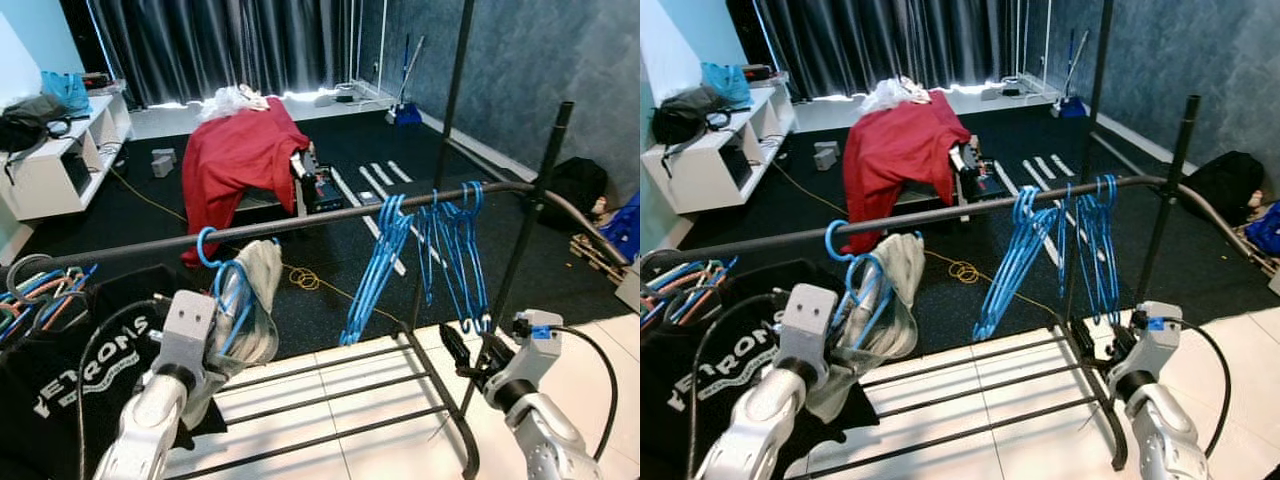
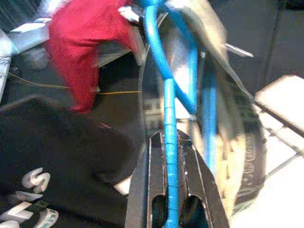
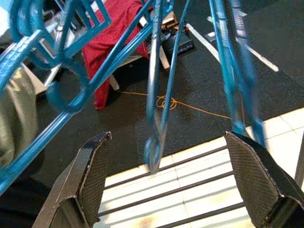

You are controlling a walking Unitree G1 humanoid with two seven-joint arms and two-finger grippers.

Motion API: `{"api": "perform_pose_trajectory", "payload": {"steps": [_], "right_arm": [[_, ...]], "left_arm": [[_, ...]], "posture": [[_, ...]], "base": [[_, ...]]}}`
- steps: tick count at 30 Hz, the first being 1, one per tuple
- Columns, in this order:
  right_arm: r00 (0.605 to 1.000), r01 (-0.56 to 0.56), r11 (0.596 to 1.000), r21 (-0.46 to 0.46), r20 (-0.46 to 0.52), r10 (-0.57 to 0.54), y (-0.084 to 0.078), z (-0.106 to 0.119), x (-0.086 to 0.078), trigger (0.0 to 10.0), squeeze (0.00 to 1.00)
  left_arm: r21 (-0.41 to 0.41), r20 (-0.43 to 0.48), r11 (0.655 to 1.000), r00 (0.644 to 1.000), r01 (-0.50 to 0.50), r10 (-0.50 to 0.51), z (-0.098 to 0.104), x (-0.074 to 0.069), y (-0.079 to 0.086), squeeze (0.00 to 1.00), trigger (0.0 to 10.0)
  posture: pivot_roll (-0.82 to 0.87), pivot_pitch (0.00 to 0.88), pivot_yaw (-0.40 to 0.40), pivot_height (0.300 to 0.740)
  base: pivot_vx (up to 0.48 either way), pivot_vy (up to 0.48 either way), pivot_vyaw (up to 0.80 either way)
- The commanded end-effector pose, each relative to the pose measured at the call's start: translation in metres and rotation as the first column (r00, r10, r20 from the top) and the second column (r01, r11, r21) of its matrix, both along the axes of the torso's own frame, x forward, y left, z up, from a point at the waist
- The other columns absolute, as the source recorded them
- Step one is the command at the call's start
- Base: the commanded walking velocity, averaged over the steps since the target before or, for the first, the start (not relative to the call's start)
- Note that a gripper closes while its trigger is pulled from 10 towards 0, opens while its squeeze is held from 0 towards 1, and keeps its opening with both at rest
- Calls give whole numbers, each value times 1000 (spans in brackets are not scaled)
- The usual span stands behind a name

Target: Hang hanger

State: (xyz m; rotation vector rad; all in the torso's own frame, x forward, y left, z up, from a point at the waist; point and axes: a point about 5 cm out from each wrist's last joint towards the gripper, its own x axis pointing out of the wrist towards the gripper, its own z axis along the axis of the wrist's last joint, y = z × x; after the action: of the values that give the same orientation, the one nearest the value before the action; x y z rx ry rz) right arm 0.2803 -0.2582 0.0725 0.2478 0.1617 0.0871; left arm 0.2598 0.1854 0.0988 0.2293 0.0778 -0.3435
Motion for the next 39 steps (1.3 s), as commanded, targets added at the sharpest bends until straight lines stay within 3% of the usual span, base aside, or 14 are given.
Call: {"api": "perform_pose_trajectory", "payload": {"steps": [1,2,9,10,11,13,15,17,18,20,29,31,35,39], "right_arm": [[998,-53,998,-27,-20,52,6,-2,-1,10000,0],[997,-72,997,-39,-24,71,8,-2,-1,10000,0],[996,-82,996,-36,-24,81,9,-2,0,10000,0],[997,-80,996,-31,-24,80,9,-2,1,10000,0],[997,-79,997,-27,-23,78,9,-2,1,10000,0],[997,-79,997,-27,-23,78,9,-2,1,10000,0],[997,-77,997,-24,-22,77,9,-2,1,10000,0],[997,-71,997,-15,-19,71,9,-2,1,10000,0],[997,-71,997,-15,-19,71,9,-2,1,10000,0],[998,-67,998,-9,-16,67,9,-2,1,10000,0],[998,-65,998,-5,-13,65,10,-2,1,10000,0],[998,-64,998,4,-11,64,10,-2,0,10000,0],[998,-63,998,13,-9,63,10,-2,0,10000,0],[998,-60,998,22,-7,60,9,-1,1,10000,0]], "left_arm": [[15,-108,988,983,153,-150,-8,-16,11,0,8314],[38,-131,979,972,202,-195,-4,-21,22,0,8314],[101,-112,983,984,153,-142,12,-19,47,0,7255],[113,-64,989,994,94,-87,21,-15,51,0,9725],[121,3,992,999,38,-38,30,-8,50,0,10000],[121,3,992,999,38,-38,30,-8,50,0,10000],[108,54,994,999,-5,-1,35,-3,45,0,10000],[25,155,999,987,-38,33,42,9,10,0,10000],[25,155,999,987,-38,33,42,9,10,0,10000],[-39,195,999,980,-14,22,46,14,-17,0,10000],[-117,278,993,960,18,16,63,19,-35,0,10000],[-126,317,990,948,63,-20,77,17,-27,0,10000],[-67,283,990,954,122,-98,77,12,-13,0,10000],[11,137,994,984,110,-111,53,-2,18,0,10000]], "posture": [[-66,0,-11,740],[-64,0,-11,740],[-61,0,-13,740],[-59,0,-15,740],[-62,0,-14,740],[-62,0,-14,740],[-62,0,-14,740],[-75,0,-8,740],[-75,0,-8,740],[-76,0,-5,740],[-79,0,1,740],[-74,0,3,740],[-67,0,5,740],[-63,0,5,740]], "base": [[0,0,0],[0,0,0],[0,0,0],[0,0,0],[0,0,0],[0,0,0],[0,0,0],[0,0,0],[0,0,0],[0,0,0],[0,0,0],[0,0,0],[0,0,0],[-76,0,0]]}}
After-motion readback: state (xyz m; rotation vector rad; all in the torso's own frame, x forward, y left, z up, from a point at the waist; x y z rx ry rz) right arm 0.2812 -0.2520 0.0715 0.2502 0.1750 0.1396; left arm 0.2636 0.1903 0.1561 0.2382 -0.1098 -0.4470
